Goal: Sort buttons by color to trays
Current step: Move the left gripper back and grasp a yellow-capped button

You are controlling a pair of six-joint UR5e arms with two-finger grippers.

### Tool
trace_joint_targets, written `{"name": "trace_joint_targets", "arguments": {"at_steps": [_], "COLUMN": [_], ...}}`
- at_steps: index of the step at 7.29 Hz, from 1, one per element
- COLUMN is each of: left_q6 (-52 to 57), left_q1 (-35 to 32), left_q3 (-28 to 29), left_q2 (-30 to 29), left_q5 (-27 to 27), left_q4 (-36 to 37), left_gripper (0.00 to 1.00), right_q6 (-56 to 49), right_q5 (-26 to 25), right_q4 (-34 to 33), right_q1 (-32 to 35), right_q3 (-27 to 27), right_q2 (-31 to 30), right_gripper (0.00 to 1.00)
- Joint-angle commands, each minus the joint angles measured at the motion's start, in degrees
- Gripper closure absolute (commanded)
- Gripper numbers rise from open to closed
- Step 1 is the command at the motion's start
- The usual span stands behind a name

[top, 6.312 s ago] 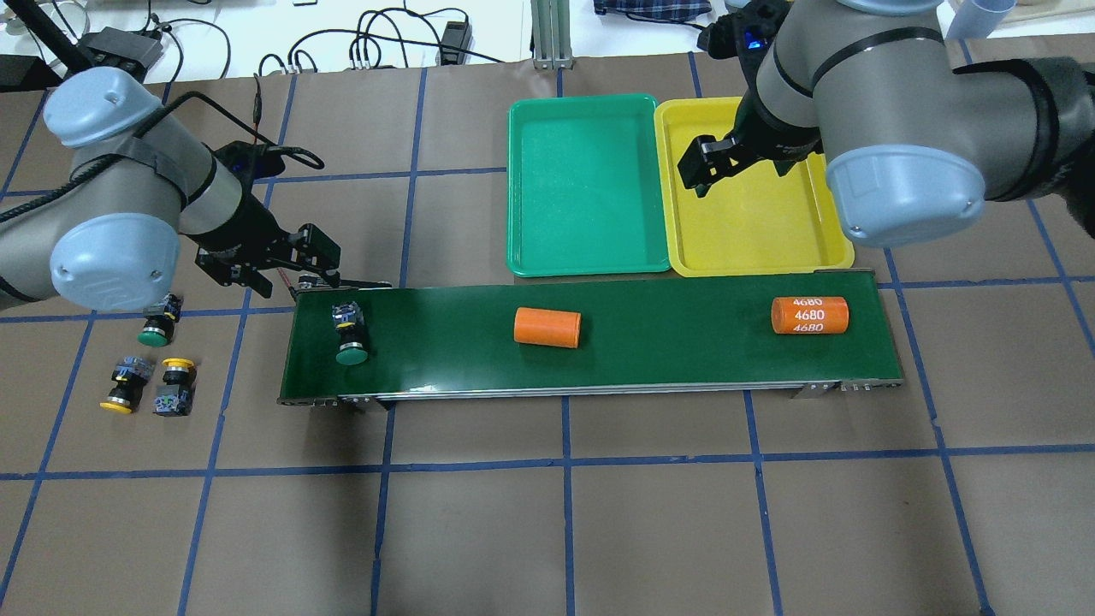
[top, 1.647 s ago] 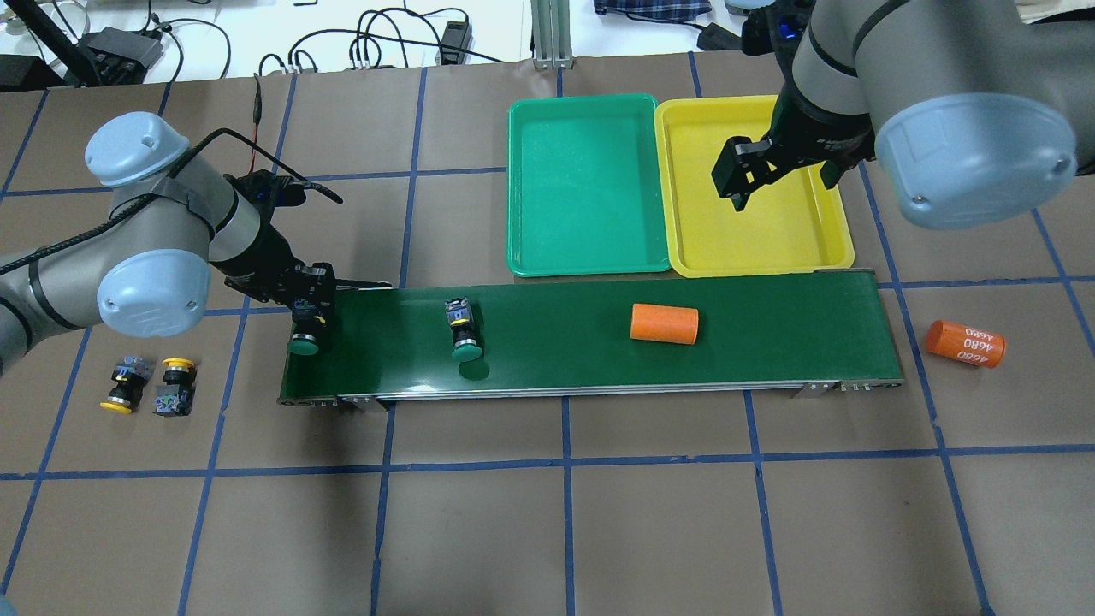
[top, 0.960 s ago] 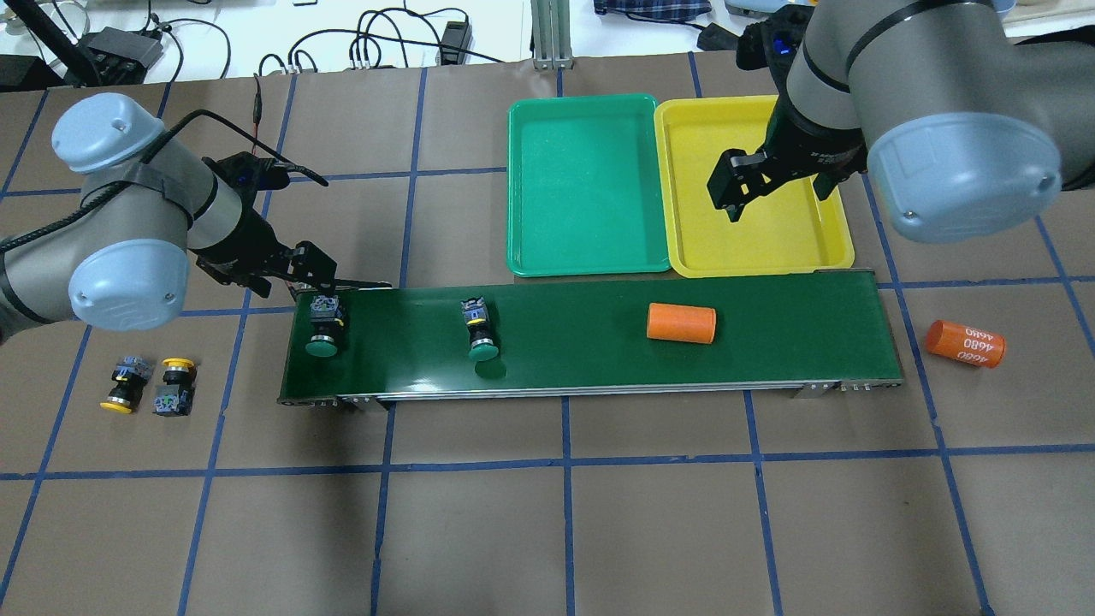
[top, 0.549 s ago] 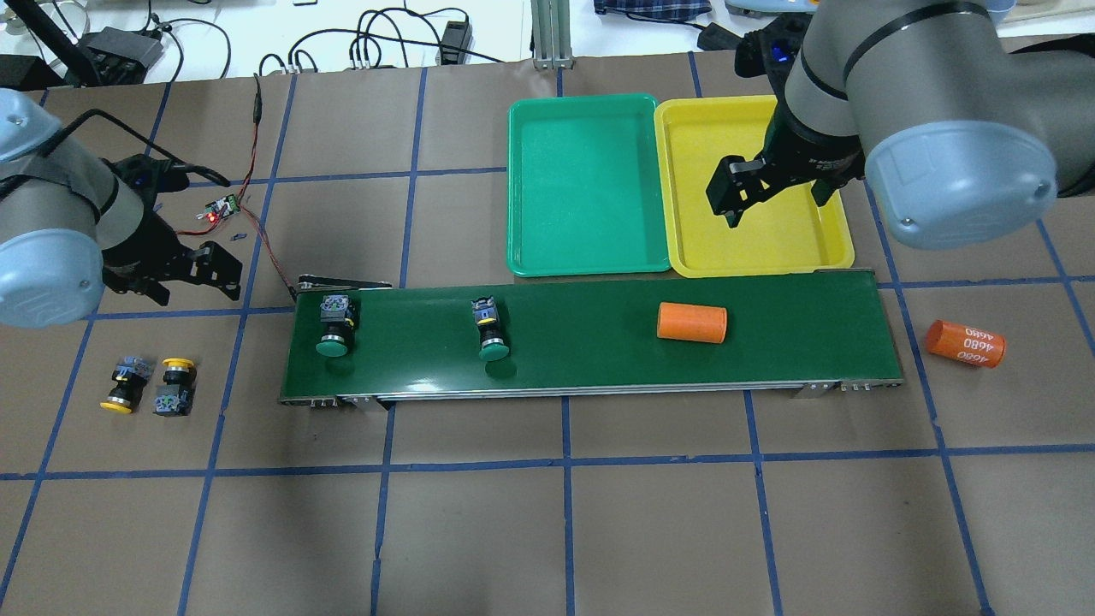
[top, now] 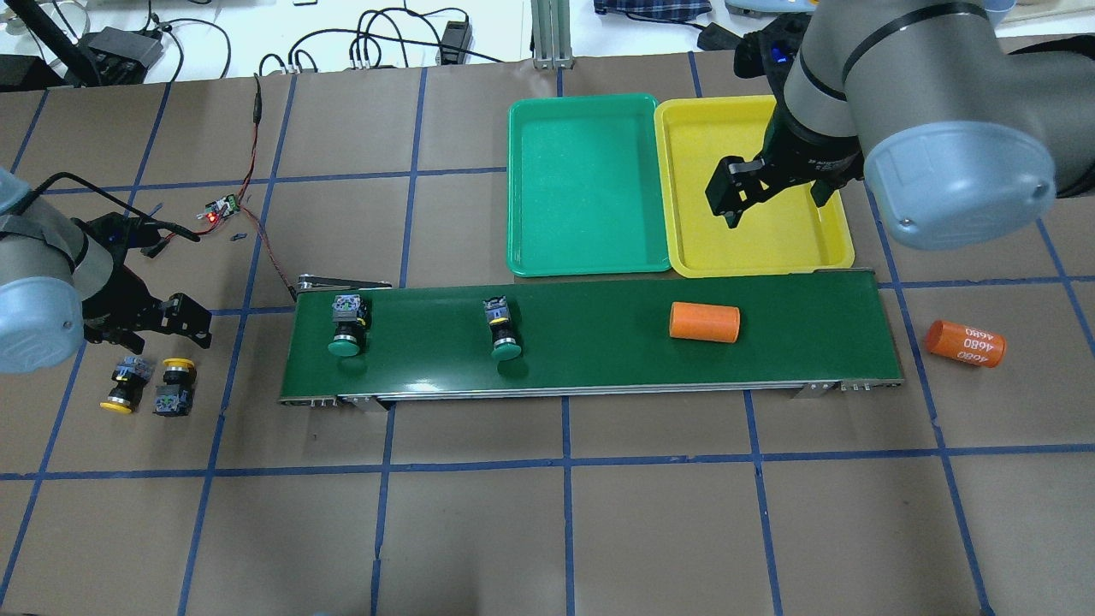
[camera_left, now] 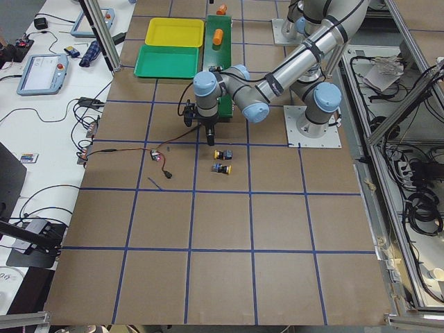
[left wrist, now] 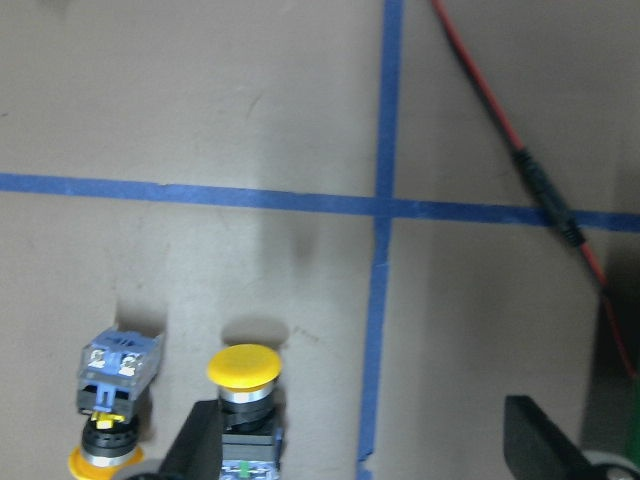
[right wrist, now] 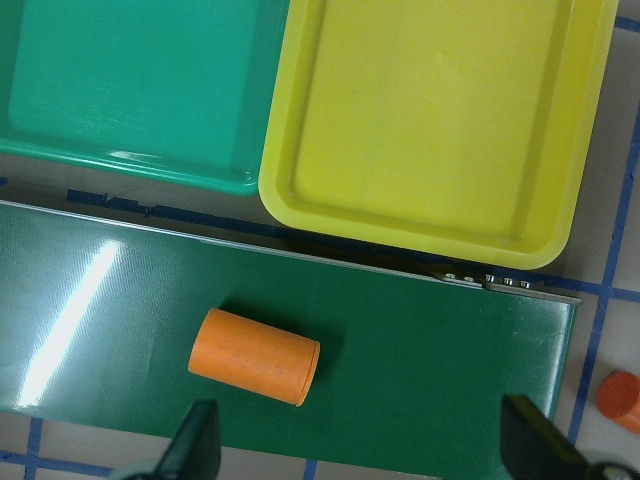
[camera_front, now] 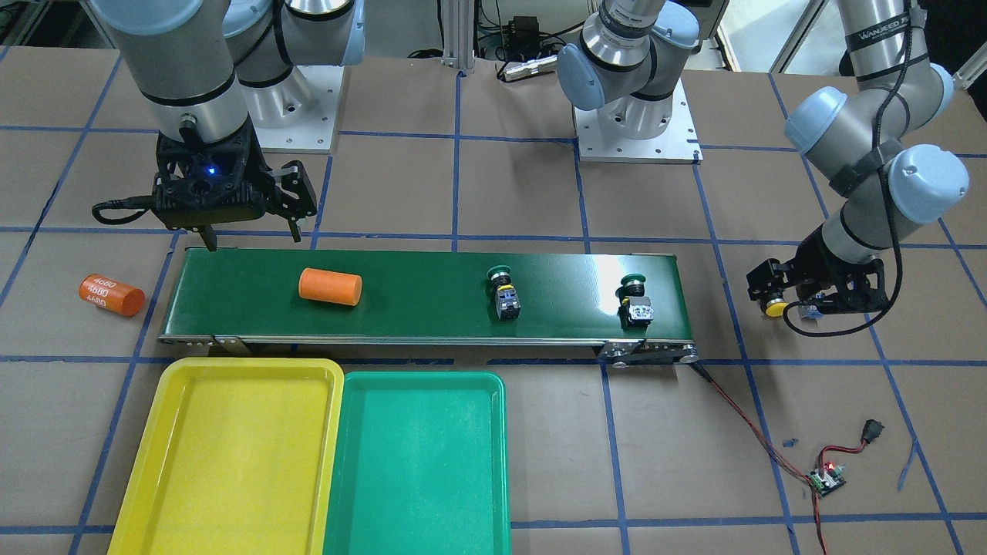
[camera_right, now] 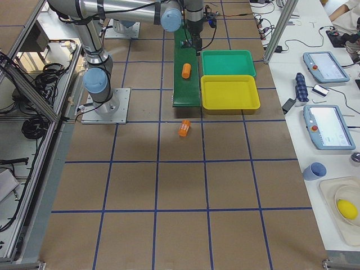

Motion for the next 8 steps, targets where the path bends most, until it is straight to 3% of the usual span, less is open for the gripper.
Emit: {"name": "trace_joint_targets", "arguments": {"at_steps": [1,5,7,8], "left_q6": [0.5,0.4,0.4,0.3], "left_q1": [0.8,0.9,0.9,0.8], "left_q3": [-1.5,-2.0,-2.0,-2.0], "left_q2": [-1.8,-3.6,-5.1,-5.6], "left_q5": [0.8,3.4,8.7,8.5], "left_q4": [2.3,2.2,2.5,2.6], "left_gripper": [0.0,0.0,0.0,0.08], "right_q6": [0.1,2.1,4.8,6.2], "right_q5": [0.0,0.1,0.9,2.2], "right_q4": [0.0,0.0,0.0,0.0], "right_q1": [0.0,0.0,0.3,0.4], "right_q3": [-0.1,0.0,0.4,0.5], "right_q2": [0.1,0.3,0.4,1.0], "right_gripper": [0.0,0.0,0.0,0.0]}}
